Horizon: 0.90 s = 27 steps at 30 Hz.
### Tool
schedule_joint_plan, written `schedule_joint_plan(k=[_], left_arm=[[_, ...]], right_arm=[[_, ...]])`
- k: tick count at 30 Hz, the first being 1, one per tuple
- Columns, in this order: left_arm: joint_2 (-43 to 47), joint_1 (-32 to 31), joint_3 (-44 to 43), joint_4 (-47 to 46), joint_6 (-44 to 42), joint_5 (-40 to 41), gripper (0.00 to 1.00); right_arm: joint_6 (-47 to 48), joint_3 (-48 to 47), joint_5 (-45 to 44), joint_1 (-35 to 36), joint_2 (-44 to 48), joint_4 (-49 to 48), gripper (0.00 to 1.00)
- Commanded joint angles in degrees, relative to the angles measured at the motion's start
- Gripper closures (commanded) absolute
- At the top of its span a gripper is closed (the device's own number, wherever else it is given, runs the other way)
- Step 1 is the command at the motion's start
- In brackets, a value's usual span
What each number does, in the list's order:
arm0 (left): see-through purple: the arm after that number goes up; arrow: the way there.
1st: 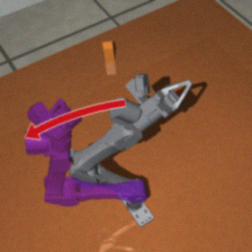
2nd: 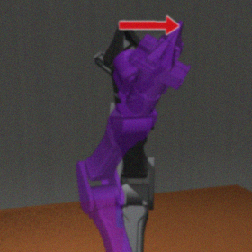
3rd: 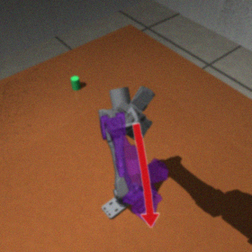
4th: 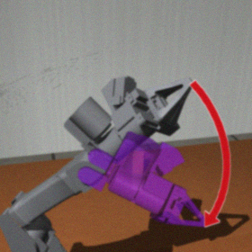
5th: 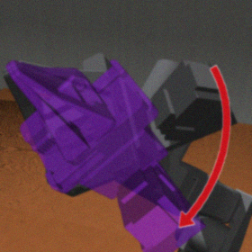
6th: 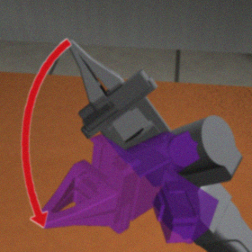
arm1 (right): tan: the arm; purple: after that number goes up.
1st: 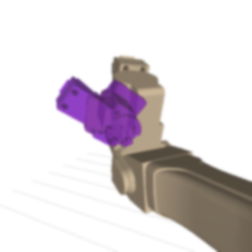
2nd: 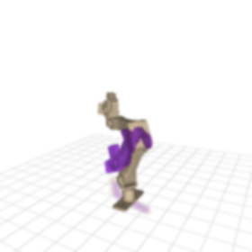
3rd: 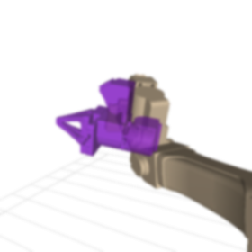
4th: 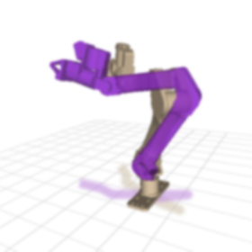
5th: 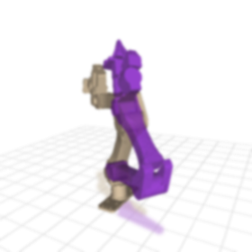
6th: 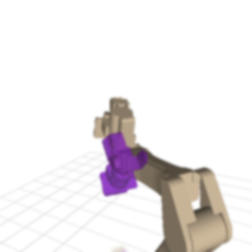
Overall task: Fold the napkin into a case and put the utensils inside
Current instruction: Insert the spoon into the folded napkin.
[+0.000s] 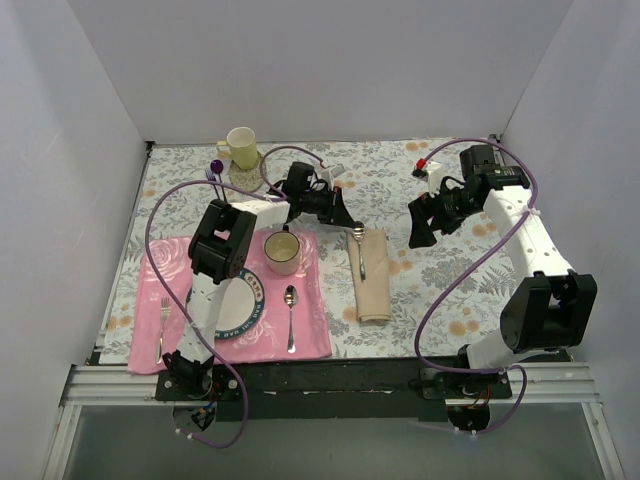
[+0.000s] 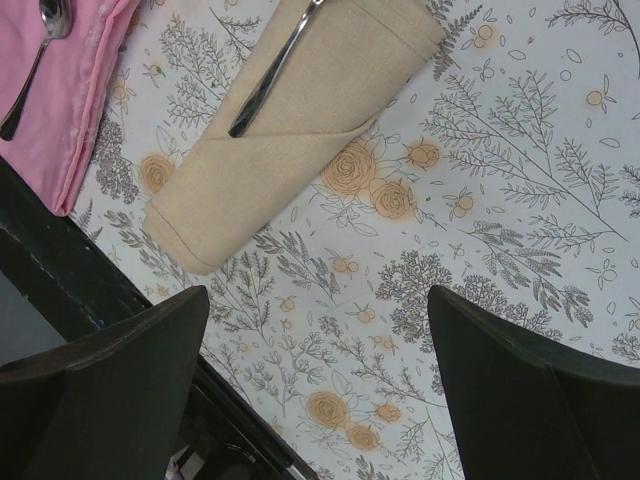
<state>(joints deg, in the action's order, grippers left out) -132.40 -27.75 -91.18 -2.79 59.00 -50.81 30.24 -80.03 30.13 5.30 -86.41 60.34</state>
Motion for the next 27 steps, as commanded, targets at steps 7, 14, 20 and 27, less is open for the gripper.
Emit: schedule_joint_plan(k=[7,14,20,27], left_arm=[[9.3,-1.3,3.6,-2.1,0.5,0.5,1.0],[10.7,-2.7,7.5,-2.6,0.3,0.4,1.0],[11.9,-3.5,10.1,-3.9,1.1,1.4,1.0],[12.3,-2.4,8.3,-3.8,-1.1,4.5,1.0]], right_arm=[[0.3,-1.6,1.9,-0.2,-0.2,0.9,0.01],[0.4,-1.5,1.9,-0.2,-0.1,1.0,0.01],[0.4,-1.6,2.0,-0.2,-0.1,1.0,0.01],[0.5,-1.4,2.3,-0.1,-0.1,1.1,0.01]])
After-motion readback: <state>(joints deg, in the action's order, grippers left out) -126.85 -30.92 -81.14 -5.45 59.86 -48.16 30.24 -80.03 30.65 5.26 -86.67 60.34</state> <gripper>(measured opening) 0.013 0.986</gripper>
